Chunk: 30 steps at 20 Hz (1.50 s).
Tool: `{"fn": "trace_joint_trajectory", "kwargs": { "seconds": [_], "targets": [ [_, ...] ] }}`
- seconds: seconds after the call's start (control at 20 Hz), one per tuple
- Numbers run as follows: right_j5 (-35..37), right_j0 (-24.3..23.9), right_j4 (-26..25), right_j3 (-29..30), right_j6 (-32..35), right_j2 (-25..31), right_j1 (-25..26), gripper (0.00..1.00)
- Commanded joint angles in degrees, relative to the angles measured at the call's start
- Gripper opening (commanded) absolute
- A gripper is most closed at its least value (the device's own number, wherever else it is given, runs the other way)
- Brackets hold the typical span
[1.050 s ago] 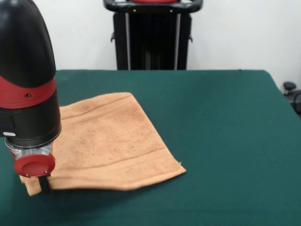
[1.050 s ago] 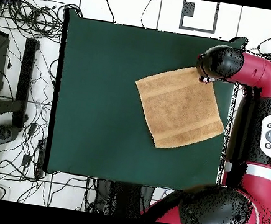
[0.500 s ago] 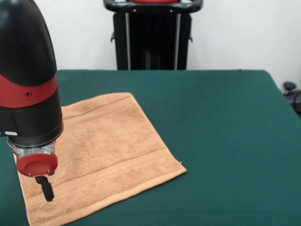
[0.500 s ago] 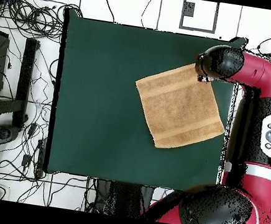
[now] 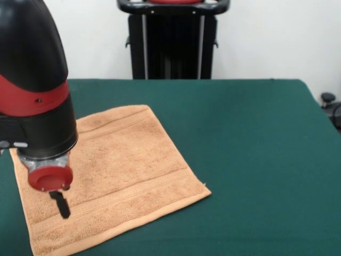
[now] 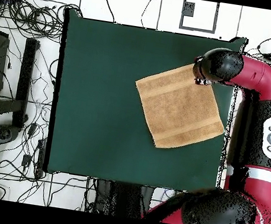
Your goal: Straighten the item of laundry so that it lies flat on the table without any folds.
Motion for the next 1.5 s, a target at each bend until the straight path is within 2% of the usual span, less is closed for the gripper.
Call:
{"fn": "trace_joint_trajectory", "kwargs": {
  "seconds": [0.05,0.2,0.5,0.75,1.5],
  "targets": [
    [-10.05,-0.58,3.60,20.41,25.45,-5.35,-5.77,1.00],
    [-12.89,-0.20,5.33,23.72,32.86,-8.37,-7.38,1.00],
    [-15.75,0.95,9.06,26.02,39.92,-13.25,-7.19,1.00],
    [-18.33,1.88,10.76,28.66,42.83,-15.37,-7.64,1.00],
    [-30.49,4.48,14.64,41.57,58.52,-22.01,-12.17,1.00]
  ]
}}
